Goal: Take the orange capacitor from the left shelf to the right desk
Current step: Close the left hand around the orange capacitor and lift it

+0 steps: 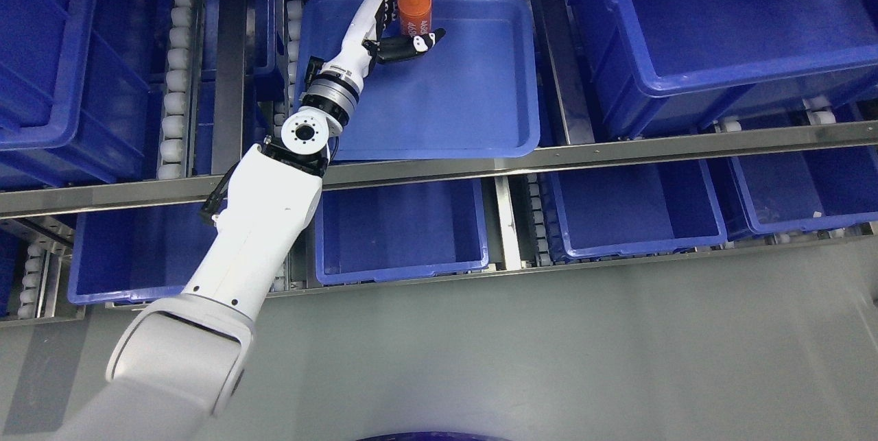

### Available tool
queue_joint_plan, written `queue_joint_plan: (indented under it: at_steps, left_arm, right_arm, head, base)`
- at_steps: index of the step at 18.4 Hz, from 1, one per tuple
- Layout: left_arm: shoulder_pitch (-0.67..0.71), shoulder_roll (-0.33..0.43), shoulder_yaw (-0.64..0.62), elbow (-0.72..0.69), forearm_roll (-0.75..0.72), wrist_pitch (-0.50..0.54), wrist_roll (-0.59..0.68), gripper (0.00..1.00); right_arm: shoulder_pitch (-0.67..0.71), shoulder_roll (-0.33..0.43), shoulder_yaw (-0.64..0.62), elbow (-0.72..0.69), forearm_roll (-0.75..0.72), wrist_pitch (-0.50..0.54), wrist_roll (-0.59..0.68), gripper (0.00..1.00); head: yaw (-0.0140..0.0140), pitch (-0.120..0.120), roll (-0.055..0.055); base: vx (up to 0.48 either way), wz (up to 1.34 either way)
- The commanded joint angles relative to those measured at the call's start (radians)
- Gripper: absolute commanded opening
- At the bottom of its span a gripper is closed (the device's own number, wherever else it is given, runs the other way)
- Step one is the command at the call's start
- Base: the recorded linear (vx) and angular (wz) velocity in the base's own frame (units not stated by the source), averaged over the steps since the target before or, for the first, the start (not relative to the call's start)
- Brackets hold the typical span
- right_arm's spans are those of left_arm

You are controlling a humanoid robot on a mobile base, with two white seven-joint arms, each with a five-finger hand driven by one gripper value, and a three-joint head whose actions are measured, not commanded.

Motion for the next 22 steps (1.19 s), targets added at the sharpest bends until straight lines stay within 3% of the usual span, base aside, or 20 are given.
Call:
queue_joint_plan:
  at_steps: [1, 4, 7, 9, 15, 22]
  left_arm:
    - [-0.013, 0.017, -0.012, 0.067, 0.03, -0.014, -0.001, 0.46]
    - [-0.011, 0.017, -0.01, 0.073, 0.03, -0.04, -0.001, 0.34]
    - [-0.01, 0.017, -0.003, 0.09, 0.035, -0.103, 0.0, 0.1]
    - [-0.008, 0.017, 0.008, 0.093, 0.039, -0.129, 0.0, 0.0]
    - [-0.008, 0.017, 0.071, 0.052, 0.054, -0.137, 0.0, 0.0]
    - [-0.001, 0.017, 0.151, -0.388, 0.153, -0.059, -0.003, 0.0]
  right_arm:
    - [-0.002, -0.017, -0.011, -0.034, 0.0, 0.0, -0.001, 1.0]
    - [-0.002, -0.017, -0.011, -0.034, 0.0, 0.0, -0.001, 1.0]
    - [-0.002, -0.017, -0.011, -0.034, 0.0, 0.0, -0.001, 1.0]
    - [-0.002, -0.017, -0.011, -0.034, 0.0, 0.0, -0.001, 1.0]
    - [-0.002, -0.017, -0.011, -0.034, 0.0, 0.0, -0.001, 1.0]
    - [-0.002, -0.017, -0.011, -0.034, 0.0, 0.0, -0.001, 1.0]
  head:
    - [0.0, 0.0, 0.0]
    - [0.0, 0.0, 0.0]
    - [0.0, 0.0, 0.0]
    - [0.0, 0.0, 0.0]
    - [0.0, 0.0, 0.0]
    - [0.0, 0.0, 0.0]
  base:
    - [0.0, 0.0]
    - [0.0, 0.0]
    - [0.0, 0.0]
    - [0.0, 0.0]
    - [0.0, 0.0]
    - [0.0, 0.0]
